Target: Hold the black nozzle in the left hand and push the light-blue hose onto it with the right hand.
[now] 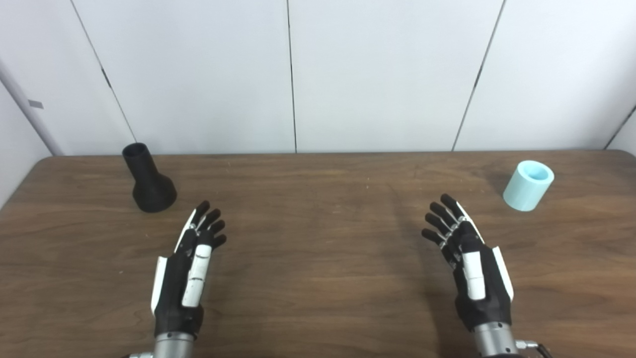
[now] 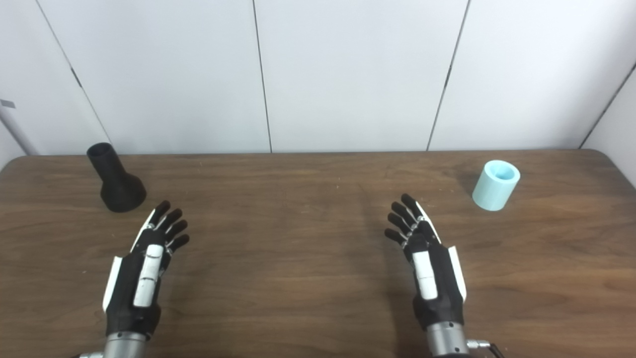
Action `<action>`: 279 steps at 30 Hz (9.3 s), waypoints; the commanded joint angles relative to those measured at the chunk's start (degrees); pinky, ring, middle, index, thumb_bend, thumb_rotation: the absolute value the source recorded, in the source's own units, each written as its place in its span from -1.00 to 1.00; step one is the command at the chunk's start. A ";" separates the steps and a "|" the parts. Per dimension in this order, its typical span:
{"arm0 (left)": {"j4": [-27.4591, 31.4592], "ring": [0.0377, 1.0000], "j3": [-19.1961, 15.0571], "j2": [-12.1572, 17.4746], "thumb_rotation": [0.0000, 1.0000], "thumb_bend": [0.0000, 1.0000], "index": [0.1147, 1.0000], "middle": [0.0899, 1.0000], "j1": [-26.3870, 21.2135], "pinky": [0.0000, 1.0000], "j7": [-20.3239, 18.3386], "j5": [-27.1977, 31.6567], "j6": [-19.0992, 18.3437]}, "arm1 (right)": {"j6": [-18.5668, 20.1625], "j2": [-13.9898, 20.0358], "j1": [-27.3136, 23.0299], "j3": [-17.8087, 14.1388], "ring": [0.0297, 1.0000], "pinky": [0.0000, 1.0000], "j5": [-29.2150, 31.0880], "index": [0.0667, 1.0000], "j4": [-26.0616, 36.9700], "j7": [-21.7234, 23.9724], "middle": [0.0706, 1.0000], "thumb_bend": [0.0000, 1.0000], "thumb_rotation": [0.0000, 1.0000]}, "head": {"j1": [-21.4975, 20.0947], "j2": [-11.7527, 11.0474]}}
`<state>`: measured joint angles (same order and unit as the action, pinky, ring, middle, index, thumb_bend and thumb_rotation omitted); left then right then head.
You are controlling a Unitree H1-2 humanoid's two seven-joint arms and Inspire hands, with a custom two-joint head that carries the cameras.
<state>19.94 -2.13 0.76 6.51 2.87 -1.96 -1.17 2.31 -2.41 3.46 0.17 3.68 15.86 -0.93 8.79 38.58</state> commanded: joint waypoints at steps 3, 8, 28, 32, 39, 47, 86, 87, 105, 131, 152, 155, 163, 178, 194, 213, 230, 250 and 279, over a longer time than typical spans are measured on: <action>2.01 0.74 0.13 -0.08 0.69 -0.05 0.73 0.76 0.87 0.66 -0.15 -0.34 0.51 | -0.20 0.08 -1.40 -0.30 0.72 0.59 0.45 0.80 2.65 0.13 0.73 0.14 0.80 | -0.61 0.99; 2.93 0.74 -0.34 0.22 0.65 -0.03 0.73 0.76 0.80 0.66 -0.20 -0.07 -0.79 | 1.26 -0.17 -1.66 -0.10 0.72 0.56 -0.34 0.80 3.84 -0.16 0.74 0.13 0.80 | -2.97 2.47; 2.32 0.73 2.33 -1.90 0.56 0.00 0.72 0.76 2.63 0.65 1.56 -5.23 0.52 | -2.37 2.41 0.29 -1.81 0.71 0.58 2.59 0.80 1.19 1.91 0.73 0.17 0.78 | 6.42 -6.65; 2.75 0.73 2.79 -2.08 0.42 -0.03 0.74 0.76 2.88 0.64 2.09 -5.95 0.30 | -4.47 3.60 0.34 -2.85 0.69 0.54 4.78 0.79 -1.36 2.99 0.72 0.16 0.77 | 8.61 -8.45; 12.09 0.74 -1.64 2.03 0.15 0.08 0.76 0.77 -0.72 0.63 1.10 -7.22 -8.07 | -5.32 5.17 0.34 -4.46 0.68 0.50 6.82 0.81 -3.50 4.10 0.73 0.15 0.83 | 12.71 -10.59; 19.42 0.73 -9.28 8.56 -0.42 0.18 0.71 0.74 -3.56 0.65 0.93 -16.26 -19.48 | -7.44 5.33 -1.45 -4.15 0.70 0.55 7.85 0.83 -7.77 5.28 0.75 0.16 0.90 | 18.32 -12.32; -24.04 0.87 -1.73 29.12 -0.20 0.70 0.81 0.89 -27.04 0.85 -2.93 -30.45 -19.03 | -11.48 8.45 -5.03 -4.32 0.80 0.64 10.39 0.90 -14.46 11.50 0.85 0.05 1.00 | 21.78 -12.70; -25.19 0.89 -1.38 29.16 -0.19 0.70 0.82 0.91 -27.92 0.87 -2.84 -30.23 -18.70 | -11.43 8.32 -4.97 -4.35 0.80 0.63 10.26 0.90 -14.53 11.31 0.85 0.07 1.00 | 21.59 -12.74; -45.96 0.99 7.37 29.03 -0.08 0.81 0.82 0.94 -42.48 1.00 3.92 -33.61 -16.62 | -9.92 7.00 -4.15 -4.32 0.77 0.61 9.65 0.88 -13.30 9.03 0.81 0.13 1.00 | 20.02 -12.67; -45.75 0.96 11.67 30.48 0.06 0.91 0.79 0.94 -44.39 1.00 -8.49 -36.83 -25.71 | -10.11 6.72 -3.41 -5.36 0.75 0.63 10.20 0.84 -12.09 7.90 0.76 0.12 1.00 | 18.65 -11.00; -49.51 0.68 8.51 28.40 -0.82 0.73 0.27 0.39 -44.82 1.00 -2.45 -35.49 -19.94 | -11.52 6.19 -3.48 -6.06 0.71 0.61 8.29 0.79 -12.60 6.89 0.70 0.08 0.96 | 16.99 -10.89; -52.03 0.56 8.10 27.89 -0.93 0.39 -0.03 0.26 -45.23 1.00 1.58 -34.03 -16.80 | -11.84 6.12 -3.71 -6.14 0.70 0.59 8.30 0.78 -13.26 6.91 0.68 0.07 0.95 | 16.56 -11.05; -58.52 0.36 8.74 26.59 -1.00 0.04 -0.25 -0.02 -46.21 0.96 12.40 -33.07 -8.96 | -11.22 6.46 -4.02 -6.47 0.68 0.59 9.15 0.78 -12.58 7.30 0.66 0.08 0.92 | 15.73 -10.98; -43.56 0.26 9.24 27.68 -1.00 0.05 -0.16 -0.13 -40.34 0.98 11.06 -33.32 -11.16 | -12.39 5.61 -3.86 -5.59 0.70 0.58 6.66 0.73 -12.77 6.71 0.62 0.15 0.83 | 13.57 -10.60; -18.04 0.50 11.21 22.92 -1.00 0.04 -0.25 -0.05 -28.81 1.00 2.76 -33.24 -9.73 | -9.81 3.73 -3.15 -4.10 0.67 0.57 5.24 0.71 -9.68 5.39 0.59 0.20 0.81 | 9.32 -9.42; -5.34 0.39 19.63 15.26 -1.00 0.05 -0.22 -0.08 -19.97 1.00 -8.04 -36.09 -6.95 | -7.23 -0.44 -1.82 -0.70 0.68 0.63 0.15 0.71 -4.11 1.79 0.57 0.20 0.84 | -1.67 -6.52; -6.21 0.31 26.82 12.24 -1.00 0.05 -0.16 -0.13 -18.21 1.00 -15.28 -37.86 -3.62 | -1.96 -2.23 0.09 0.76 0.68 0.66 -2.17 0.71 2.45 -0.74 0.57 0.17 0.89 | -6.66 -3.17; -9.21 0.30 30.10 12.24 -1.00 0.04 -0.19 -0.09 -19.83 1.00 -21.25 -42.70 -3.82 | 4.42 0.61 -2.38 -3.28 0.71 0.60 -0.66 0.71 9.26 -1.61 0.58 0.16 0.88 | -9.43 -0.77; -10.81 0.25 27.14 15.41 -1.00 0.04 -0.13 -0.16 -17.86 1.00 -20.52 -39.56 0.45 | 12.77 32.31 -19.73 -6.97 0.69 0.63 -30.00 0.61 -6.28 -2.84 0.65 0.61 -0.29 | -26.92 -4.08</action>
<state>10.52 25.23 14.28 -11.86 -16.87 -40.51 -0.86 15.35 27.58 -13.28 -6.66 -24.25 8.89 -3.85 -17.93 34.54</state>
